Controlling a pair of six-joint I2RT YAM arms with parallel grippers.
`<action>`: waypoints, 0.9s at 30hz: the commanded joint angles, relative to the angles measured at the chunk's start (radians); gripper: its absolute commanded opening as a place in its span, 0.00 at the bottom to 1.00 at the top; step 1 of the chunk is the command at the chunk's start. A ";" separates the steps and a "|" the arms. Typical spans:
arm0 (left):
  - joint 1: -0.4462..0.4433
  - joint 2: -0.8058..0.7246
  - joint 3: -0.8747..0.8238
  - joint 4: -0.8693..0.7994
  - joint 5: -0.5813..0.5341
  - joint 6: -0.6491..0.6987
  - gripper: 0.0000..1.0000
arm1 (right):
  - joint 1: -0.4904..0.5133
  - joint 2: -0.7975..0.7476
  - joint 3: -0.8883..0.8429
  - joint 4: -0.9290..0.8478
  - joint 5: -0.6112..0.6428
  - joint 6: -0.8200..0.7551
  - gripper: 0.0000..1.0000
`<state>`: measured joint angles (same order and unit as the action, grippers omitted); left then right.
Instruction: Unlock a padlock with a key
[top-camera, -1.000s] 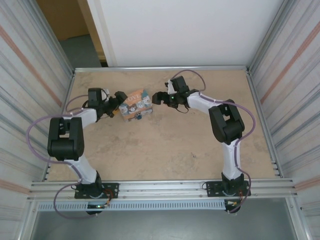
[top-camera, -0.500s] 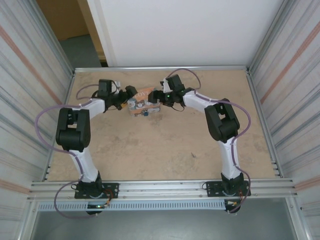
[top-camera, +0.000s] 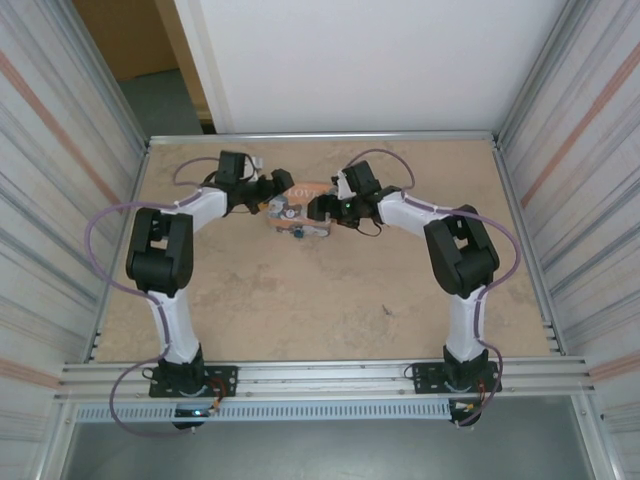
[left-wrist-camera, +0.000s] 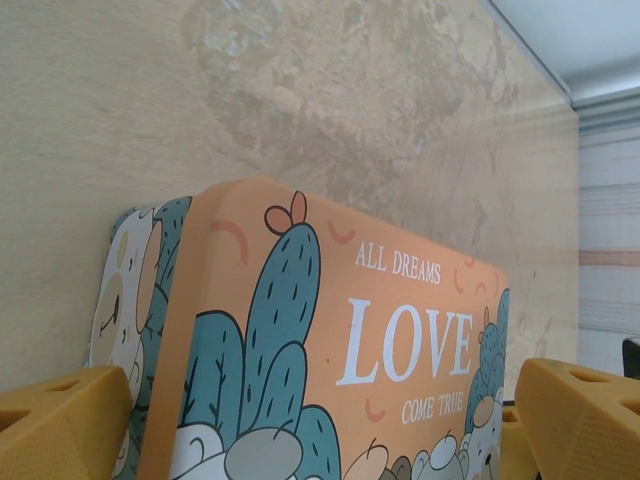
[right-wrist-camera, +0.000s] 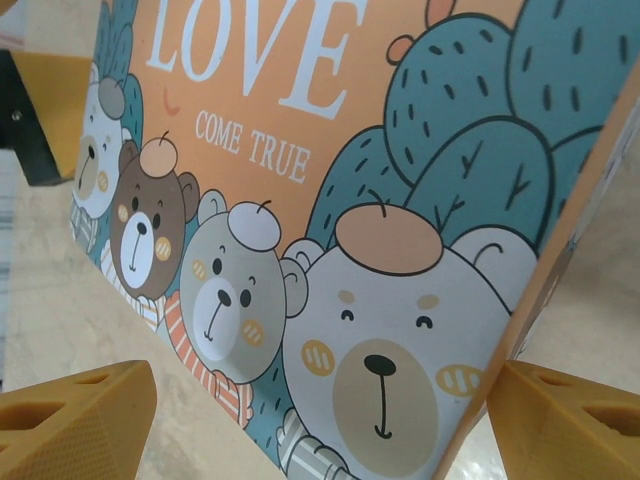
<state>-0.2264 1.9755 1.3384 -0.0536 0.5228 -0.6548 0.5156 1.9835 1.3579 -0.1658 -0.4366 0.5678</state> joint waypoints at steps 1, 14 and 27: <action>-0.057 0.022 0.040 -0.046 0.068 0.019 0.99 | 0.018 -0.061 -0.036 0.020 0.006 -0.009 0.85; -0.004 -0.018 0.055 -0.099 -0.003 0.047 0.99 | -0.029 -0.150 -0.131 -0.015 0.146 0.005 1.00; 0.026 -0.347 -0.159 -0.143 -0.087 0.135 0.99 | -0.065 -0.482 -0.271 -0.332 0.303 -0.117 0.95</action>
<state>-0.1917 1.7199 1.2446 -0.1791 0.4618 -0.5591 0.4515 1.5852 1.1076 -0.3321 -0.1970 0.5110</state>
